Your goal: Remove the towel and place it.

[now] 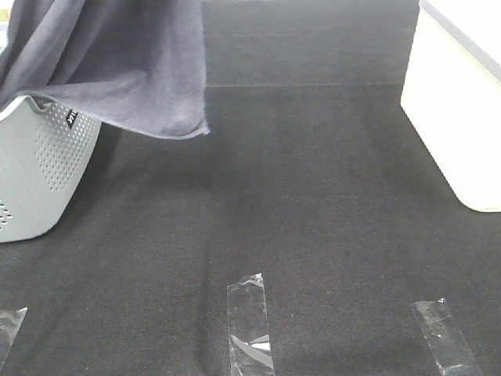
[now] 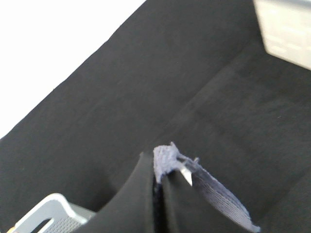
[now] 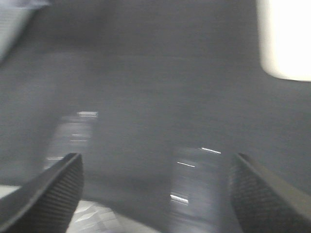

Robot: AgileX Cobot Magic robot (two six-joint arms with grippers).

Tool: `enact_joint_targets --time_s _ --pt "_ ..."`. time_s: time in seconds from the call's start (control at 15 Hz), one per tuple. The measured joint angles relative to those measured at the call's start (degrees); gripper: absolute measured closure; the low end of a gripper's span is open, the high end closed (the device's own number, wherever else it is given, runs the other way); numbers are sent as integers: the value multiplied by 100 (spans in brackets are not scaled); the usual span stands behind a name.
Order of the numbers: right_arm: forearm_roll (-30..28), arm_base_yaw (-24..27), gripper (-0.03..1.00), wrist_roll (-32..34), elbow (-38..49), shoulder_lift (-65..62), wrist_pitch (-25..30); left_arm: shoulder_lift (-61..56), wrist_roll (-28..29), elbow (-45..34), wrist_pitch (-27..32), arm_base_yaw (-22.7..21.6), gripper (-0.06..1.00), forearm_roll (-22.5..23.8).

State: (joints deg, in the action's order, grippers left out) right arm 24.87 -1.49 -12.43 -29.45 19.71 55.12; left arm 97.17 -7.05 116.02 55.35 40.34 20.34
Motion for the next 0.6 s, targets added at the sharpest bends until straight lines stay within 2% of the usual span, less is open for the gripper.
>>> enact_joint_targets --time_s 0.07,0.13,0.47,0.6 --pt "619 0 22 -470 0 390 -132 -63 0 0 -6 115 94 -6" --pt "1352 0 24 -1243 0 848 -172 -97 0 0 -6 218 94 -29" --pt "4916 0 28 -6039 0 2664 -201 -126 0 0 -189 573 94 -275" --pt "5942 0 28 -7471 0 3352 -178 -126 0 0 -304 590 94 -338"
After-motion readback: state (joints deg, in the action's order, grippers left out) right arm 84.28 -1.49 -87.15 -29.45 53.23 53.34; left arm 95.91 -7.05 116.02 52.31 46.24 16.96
